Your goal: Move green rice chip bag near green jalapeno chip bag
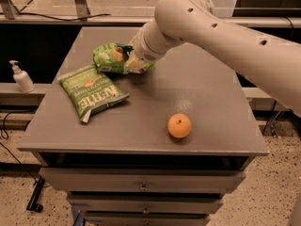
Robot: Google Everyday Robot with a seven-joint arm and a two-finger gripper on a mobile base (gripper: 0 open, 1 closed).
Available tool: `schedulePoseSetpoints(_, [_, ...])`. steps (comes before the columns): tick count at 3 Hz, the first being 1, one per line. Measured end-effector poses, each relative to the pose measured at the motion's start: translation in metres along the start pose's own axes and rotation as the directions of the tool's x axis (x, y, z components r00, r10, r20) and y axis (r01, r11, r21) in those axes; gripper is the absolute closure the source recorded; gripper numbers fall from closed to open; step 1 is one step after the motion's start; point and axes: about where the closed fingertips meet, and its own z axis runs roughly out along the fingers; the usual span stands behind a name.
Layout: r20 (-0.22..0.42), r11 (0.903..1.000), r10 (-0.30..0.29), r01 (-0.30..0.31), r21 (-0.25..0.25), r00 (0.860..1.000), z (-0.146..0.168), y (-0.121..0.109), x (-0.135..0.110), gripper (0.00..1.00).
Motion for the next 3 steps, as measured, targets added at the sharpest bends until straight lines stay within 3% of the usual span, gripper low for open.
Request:
schedulePoseSetpoints(2, [0.007,0.9989,-0.011,0.011,-0.045,1.0,0.007,0.013,-0.021,0.12])
schedulePoseSetpoints(3, [0.001,0.9997,-0.005,0.005,-0.022,1.0,-0.006,0.008,-0.025,0.0])
